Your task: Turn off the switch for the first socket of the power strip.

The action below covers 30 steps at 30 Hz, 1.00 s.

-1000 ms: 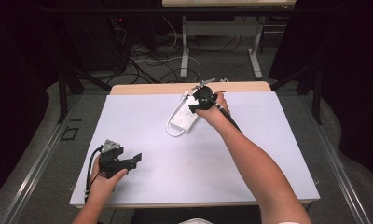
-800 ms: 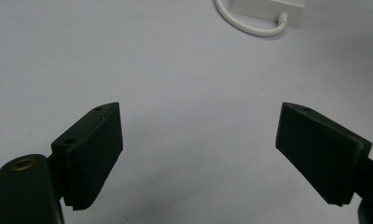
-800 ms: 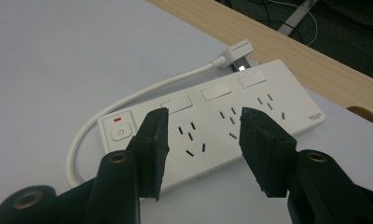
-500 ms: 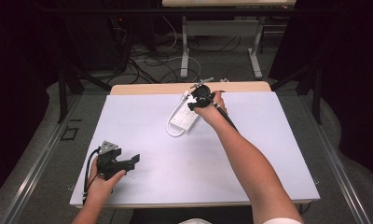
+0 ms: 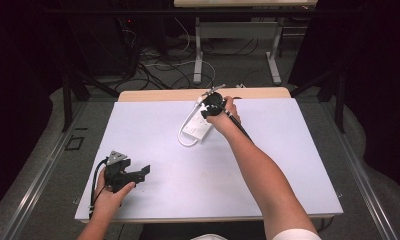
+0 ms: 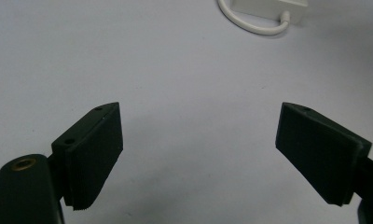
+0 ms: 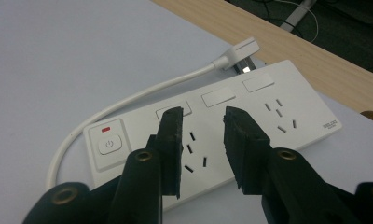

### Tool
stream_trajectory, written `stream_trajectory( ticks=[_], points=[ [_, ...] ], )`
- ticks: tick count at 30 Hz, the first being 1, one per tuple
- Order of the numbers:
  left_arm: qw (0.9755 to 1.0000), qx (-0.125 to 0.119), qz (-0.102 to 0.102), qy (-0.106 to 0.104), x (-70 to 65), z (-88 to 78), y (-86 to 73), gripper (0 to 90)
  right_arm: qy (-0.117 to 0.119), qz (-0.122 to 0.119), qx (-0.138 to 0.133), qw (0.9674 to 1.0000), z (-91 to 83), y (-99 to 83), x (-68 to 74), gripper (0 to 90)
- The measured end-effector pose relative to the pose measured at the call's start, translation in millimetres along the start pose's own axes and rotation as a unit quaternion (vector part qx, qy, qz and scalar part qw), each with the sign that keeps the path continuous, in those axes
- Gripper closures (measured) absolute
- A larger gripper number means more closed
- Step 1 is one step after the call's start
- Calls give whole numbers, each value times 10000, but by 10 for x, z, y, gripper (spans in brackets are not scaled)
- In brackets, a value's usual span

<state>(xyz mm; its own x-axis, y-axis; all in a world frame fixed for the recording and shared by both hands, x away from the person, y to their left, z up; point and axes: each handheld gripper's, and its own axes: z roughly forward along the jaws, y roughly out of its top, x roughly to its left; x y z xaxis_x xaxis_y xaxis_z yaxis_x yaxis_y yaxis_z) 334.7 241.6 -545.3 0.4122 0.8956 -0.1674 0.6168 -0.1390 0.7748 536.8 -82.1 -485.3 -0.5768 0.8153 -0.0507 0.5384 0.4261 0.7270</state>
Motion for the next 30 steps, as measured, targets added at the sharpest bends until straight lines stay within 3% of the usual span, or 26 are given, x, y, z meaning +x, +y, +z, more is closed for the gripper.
stream_trajectory(
  ticks=[6, 15, 17, 18, 19, 20, 26, 30],
  points=[
    [10000, -20, -33, 0, 5, 5, -7, 150, -8, -114, -38, 9999, 95, -24, 4, 667],
    [9999, 104, 28, -53, 3, 11, 1, 150, 73, -5, -142, 9999, 176, -22, 45, 686],
    [10000, -12, -31, -8, 4, 17, -9, 150, 81, 51, -161, 9998, 190, -18, 52, 701],
    [9999, 117, -2, -52, 17, -5, -1, 150, 92, 56, -181, 9998, 198, -18, 57, 707],
    [10000, 27, -23, -22, 16, 5, -9, 150, 122, 47, -252, 9996, 215, -22, 60, 712],
    [9999, 112, -16, -48, 22, -11, -4, 150, 81, 16, -187, 9998, 221, -23, 65, 722],
    [10000, 58, -35, -31, 19, -15, -14, 150, 123, -38, -176, 9998, 286, -32, 100, 796],
    [9999, 97, -20, -55, 24, -30, -18, 150, 161, 81, -134, 9997, 327, -43, 121, 833]
  ],
)
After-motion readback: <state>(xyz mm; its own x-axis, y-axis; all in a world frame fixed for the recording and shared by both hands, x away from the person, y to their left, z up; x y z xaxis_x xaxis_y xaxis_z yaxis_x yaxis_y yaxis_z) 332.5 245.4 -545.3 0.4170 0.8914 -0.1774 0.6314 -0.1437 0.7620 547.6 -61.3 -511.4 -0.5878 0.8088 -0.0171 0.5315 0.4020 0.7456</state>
